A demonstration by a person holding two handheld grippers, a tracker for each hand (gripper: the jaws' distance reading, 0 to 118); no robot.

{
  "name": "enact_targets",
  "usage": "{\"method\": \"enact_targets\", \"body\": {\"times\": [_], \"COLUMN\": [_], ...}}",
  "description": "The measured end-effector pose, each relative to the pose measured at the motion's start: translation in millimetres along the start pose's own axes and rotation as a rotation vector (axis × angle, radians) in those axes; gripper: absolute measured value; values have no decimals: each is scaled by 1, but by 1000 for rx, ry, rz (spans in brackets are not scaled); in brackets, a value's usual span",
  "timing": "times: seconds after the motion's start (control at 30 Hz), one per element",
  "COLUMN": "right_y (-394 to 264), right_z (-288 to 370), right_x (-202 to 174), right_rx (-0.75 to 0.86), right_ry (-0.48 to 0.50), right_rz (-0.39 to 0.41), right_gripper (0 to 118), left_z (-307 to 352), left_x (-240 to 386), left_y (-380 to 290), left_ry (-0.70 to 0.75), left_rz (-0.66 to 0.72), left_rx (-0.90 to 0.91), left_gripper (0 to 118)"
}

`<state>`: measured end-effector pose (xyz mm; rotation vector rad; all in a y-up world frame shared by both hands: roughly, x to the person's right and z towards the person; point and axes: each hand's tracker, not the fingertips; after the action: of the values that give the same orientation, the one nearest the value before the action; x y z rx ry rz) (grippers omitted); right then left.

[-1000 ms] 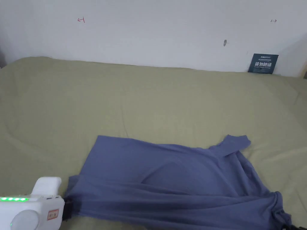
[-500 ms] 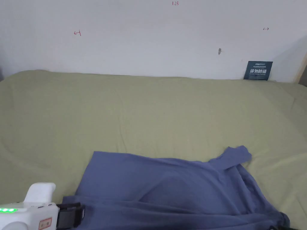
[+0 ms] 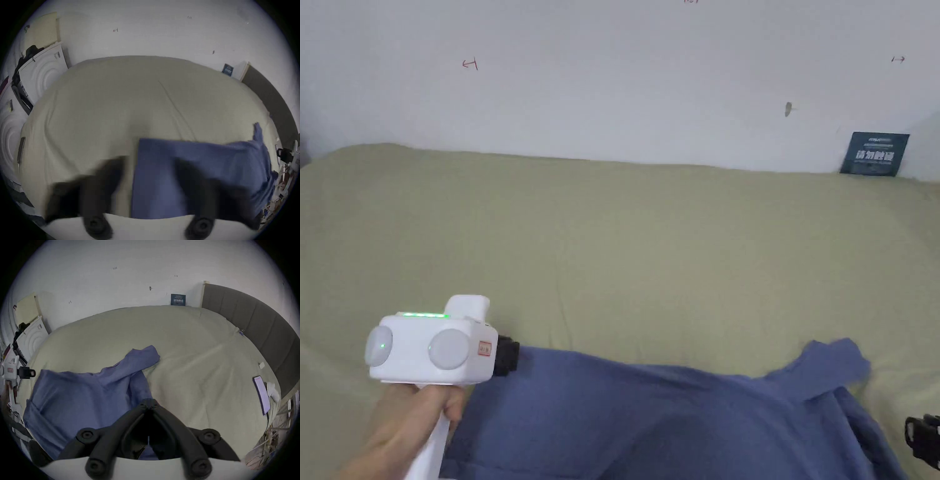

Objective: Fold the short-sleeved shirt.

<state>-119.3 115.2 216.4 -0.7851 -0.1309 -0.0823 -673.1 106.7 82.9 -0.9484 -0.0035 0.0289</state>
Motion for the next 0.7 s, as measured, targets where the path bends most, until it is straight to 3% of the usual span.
{"method": "enact_targets", "body": {"times": [0.03,0.07,0.1,0.13,0.23,0.3,0.33,0.4,0.43,0.53,0.57,0.6,0.63,0.7], "right_y": [2,3,3,1,2,10,12,16,19,31,35,39,44,48], "right_z": [-4,-8,-12,-23,-36,-53,-56,-59,-61,-78,-83,-90,-98,-117], "right_x": [-2,-4,-6,2,1,1,0,-4,-5,-1,-1,0,1,1], "right_rx": [-7,-14,-23,-38,-65,-94,-99,-103,-105,-123,-126,-140,-169,-260], "right_ry": [-6,-8,-16,-44,-56,-49,-48,-54,-57,-39,-39,-42,-48,-50], "right_rz": [6,13,22,-21,-11,1,7,19,22,8,5,5,2,-9], "right_gripper": [0,0,0,0,0,0,0,0,0,4,20,66,98,108], "left_z": [-15,-27,-36,-46,-65,-62,-56,-41,-39,-42,-42,-43,-45,-46], "left_x": [0,0,0,-1,4,7,9,12,14,9,10,10,9,10], "left_y": [5,7,8,8,7,3,3,4,3,3,3,4,6,9], "left_ry": [5,26,45,68,75,57,15,21,14,-9,-10,-12,-12,-13], "left_rz": [-14,-31,-33,-47,-79,-78,-62,-80,-99,-95,-93,-85,-80,-82], "left_rx": [-10,-31,-31,-60,-93,-88,-77,-48,-43,-53,-54,-52,-58,-63], "left_gripper": [109,118,114,113,112,97,82,11,3,3,3,3,3,3]}}
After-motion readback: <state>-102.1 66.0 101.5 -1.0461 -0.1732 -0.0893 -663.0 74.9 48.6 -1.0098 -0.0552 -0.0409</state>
